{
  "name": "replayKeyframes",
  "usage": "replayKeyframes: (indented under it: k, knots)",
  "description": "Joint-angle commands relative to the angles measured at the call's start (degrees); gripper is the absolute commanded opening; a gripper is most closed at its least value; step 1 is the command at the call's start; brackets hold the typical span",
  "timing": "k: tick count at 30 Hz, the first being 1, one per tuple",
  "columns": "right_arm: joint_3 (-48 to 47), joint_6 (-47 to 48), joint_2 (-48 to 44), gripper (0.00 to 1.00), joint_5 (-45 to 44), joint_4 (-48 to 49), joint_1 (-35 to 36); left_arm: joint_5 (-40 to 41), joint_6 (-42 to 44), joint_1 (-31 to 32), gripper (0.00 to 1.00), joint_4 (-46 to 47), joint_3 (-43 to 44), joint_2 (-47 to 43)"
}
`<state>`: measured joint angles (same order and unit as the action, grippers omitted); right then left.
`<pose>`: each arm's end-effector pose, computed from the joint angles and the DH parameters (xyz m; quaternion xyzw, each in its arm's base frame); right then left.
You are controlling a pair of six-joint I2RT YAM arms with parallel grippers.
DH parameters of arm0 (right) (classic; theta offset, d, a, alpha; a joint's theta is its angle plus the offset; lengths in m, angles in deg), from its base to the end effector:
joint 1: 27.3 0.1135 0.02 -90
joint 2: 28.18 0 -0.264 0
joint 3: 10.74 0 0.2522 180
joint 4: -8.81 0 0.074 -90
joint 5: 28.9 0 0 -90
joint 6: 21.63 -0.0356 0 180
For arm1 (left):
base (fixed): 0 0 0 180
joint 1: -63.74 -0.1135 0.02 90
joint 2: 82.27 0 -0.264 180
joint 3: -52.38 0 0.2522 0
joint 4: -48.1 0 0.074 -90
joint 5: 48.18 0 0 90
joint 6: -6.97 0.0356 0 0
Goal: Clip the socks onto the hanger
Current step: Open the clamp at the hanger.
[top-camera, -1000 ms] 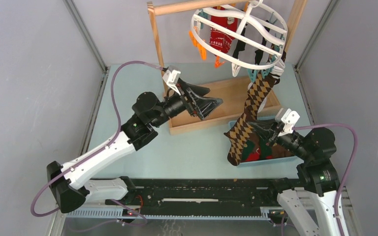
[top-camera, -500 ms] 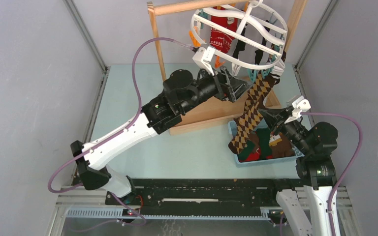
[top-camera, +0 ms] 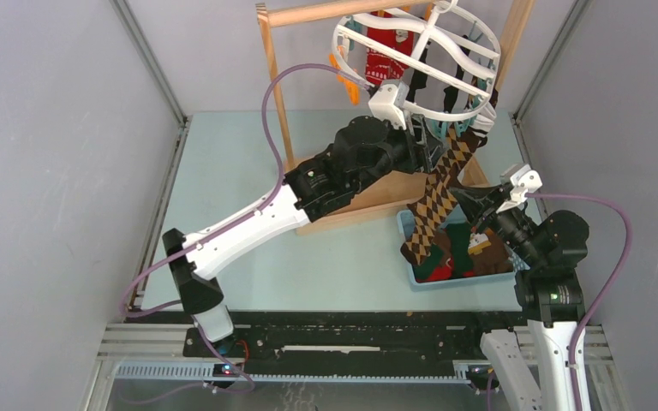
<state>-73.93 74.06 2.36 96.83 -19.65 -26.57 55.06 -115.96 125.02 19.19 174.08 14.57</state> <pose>0.1073 0.0222 0.3912 -0.2606 0.6344 0.1785 0.7055 0.1939 -0.3369 0.4740 0.1018 0.7239 -0.4387 0.5227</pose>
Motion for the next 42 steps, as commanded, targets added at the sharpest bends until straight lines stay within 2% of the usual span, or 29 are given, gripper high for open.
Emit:
replayKeyframes:
  k: [1,11,22,31,42]
  knots:
    - [0.0,-1.0,0.1,0.0,0.6,1.7,-0.4,4.1,1.7,0.3,0.63,0.2,5.2,1.7]
    - [0.0,-1.1,-0.1,0.0,0.9,1.3,-0.4,9.6,4.3,0.3,0.63,4.1,6.4,4.1]
    - [0.6,-1.4,-0.5,0.0,1.1,2.0,-0.3,9.5,5.2,0.2,0.6,4.8,10.5,7.4]
    - [0.8,-1.6,-0.5,0.0,1.5,2.5,-1.5,10.0,5.4,-0.2,0.52,4.5,13.8,9.6]
    - [0.7,-1.7,-0.5,0.0,1.9,2.7,-2.1,10.0,5.5,-0.4,0.51,4.0,15.1,11.0]
